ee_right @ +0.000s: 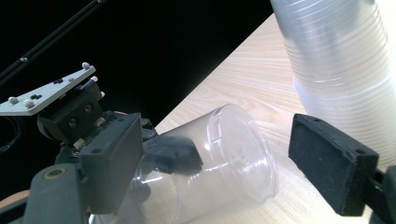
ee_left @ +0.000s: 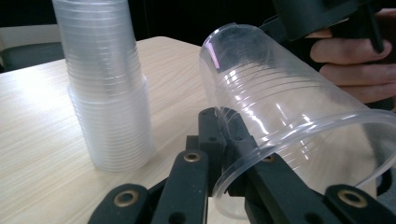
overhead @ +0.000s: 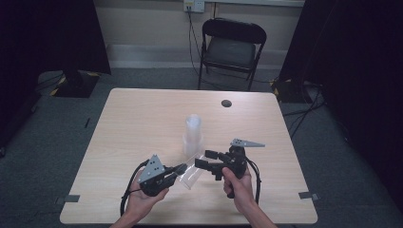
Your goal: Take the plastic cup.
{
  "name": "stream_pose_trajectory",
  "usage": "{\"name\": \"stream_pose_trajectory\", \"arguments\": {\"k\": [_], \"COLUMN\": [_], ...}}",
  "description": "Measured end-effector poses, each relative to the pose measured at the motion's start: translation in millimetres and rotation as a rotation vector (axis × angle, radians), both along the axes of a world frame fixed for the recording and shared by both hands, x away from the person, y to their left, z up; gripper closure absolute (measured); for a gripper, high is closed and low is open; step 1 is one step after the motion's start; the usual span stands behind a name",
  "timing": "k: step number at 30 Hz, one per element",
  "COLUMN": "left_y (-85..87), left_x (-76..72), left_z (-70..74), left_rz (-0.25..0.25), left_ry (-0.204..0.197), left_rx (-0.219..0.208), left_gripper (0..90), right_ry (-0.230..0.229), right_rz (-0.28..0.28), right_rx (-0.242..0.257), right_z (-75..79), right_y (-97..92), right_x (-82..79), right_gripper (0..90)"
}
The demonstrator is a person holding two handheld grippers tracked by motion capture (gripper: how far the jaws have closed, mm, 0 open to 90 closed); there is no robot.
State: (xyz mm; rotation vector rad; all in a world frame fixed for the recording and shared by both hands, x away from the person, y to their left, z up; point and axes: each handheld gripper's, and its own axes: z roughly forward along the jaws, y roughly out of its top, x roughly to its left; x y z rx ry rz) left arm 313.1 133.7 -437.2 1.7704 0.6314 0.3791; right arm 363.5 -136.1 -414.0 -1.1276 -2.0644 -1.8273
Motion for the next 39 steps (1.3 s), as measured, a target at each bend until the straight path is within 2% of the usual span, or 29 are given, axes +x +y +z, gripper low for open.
{"name": "stream_pose_trajectory", "arguments": {"k": [1, 6, 8, 10, 13, 15, 16, 17, 20, 21, 23, 25, 28, 29, 30, 31, 33, 35, 38, 39], "left_y": [0.5, 2.5, 3.8, 6.1, 7.2, 8.2, 8.2, 9.4, 10.1, 11.0, 11.5, 12.3, 12.9, 13.1, 13.1, 13.1, 12.2, 10.7, 9.8, 8.8], "left_x": [0.5, 1.1, 2.9, 4.8, 5.9, 8.2, 8.2, 9.9, 10.6, 11.9, 12.6, 14.6, 16.7, 17.8, 17.8, 19.5, 19.8, 21.9, 22.4, 23.1], "left_z": [0.6, 1.4, 2.0, 3.9, 4.7, 4.4, 4.4, 4.2, 4.4, 4.5, 4.6, 5.1, 5.5, 5.1, 5.1, 3.6, 2.6, 0.5, -0.1, -0.9], "left_rz": [-0.007, 0.012, 0.012, 0.001, -0.007, -0.020, -0.020, -0.033, -0.037, -0.052, -0.050, -0.058, -0.066, -0.075, -0.075, -0.090, -0.092, -0.101, -0.107, -0.109], "left_ry": [0.029, 0.066, 0.089, 0.112, 0.125, 0.157, 0.157, 0.182, 0.195, 0.220, 0.217, 0.230, 0.239, 0.259, 0.259, 0.283, 0.295, 0.331, 0.349, 0.371], "left_rx": [-0.010, 0.002, 0.022, 0.028, 0.034, 0.033, 0.033, 0.025, 0.024, 0.029, 0.042, 0.060, 0.083, 0.089, 0.089, 0.106, 0.108, 0.113, 0.122, 0.119], "left_gripper": [88.8, 89.0, 89.1, 89.3, 89.2, 89.1, 88.8, 88.4, 88.1, 88.2, 88.6, 89.8, 90.0, 90.0, 90.0, 90.0, 90.0, 90.0, 90.0, 90.0], "right_ry": [-0.001, -0.031, -0.039, -0.053, -0.067, -0.081, -0.081, -0.091, -0.093, -0.104, -0.113, -0.133, -0.145, -0.157, -0.157, -0.163, -0.170, -0.202, -0.228, -0.234], "right_rz": [-0.001, -0.012, -0.009, -0.009, -0.009, -0.001, -0.001, 0.009, 0.019, 0.013, 0.006, -0.016, -0.008, 0.004, 0.004, 0.018, 0.027, 0.059, 0.086, 0.102], "right_rx": [-0.002, -0.046, -0.054, -0.069, -0.086, -0.112, -0.112, -0.136, -0.148, -0.162, -0.169, -0.191, -0.202, -0.224, -0.224, -0.241, -0.254, -0.294, -0.309, -0.321], "right_z": [0.3, 2.2, 2.5, 3.3, 3.7, 3.7, 3.7, 4.0, 4.1, 4.9, 5.6, 7.3, 7.6, 7.0, 7.0, 5.5, 4.8, 3.9, 3.9, 4.1], "right_y": [-0.3, -3.1, -3.4, -3.9, -4.0, -3.4, -3.4, -2.6, -2.2, -2.3, -2.6, -3.4, -3.6, -3.2, -3.2, -1.4, -0.2, 4.7, 7.1, 8.5], "right_x": [0.1, 0.2, 0.1, -0.5, -1.2, -2.7, -2.7, -4.2, -5.3, -7.1, -8.0, -9.5, -10.1, -11.4, -11.4, -12.8, -13.8, -17.0, -18.8, -19.5], "right_gripper": [17.5, 18.7, 18.9, 19.3, 19.5, 20.2, 20.2, 21.1, 22.8, 22.8, 22.5, 19.8, 20.1, 20.0, 20.0, 19.8, 19.6, 18.1, 17.7, 17.8]}}
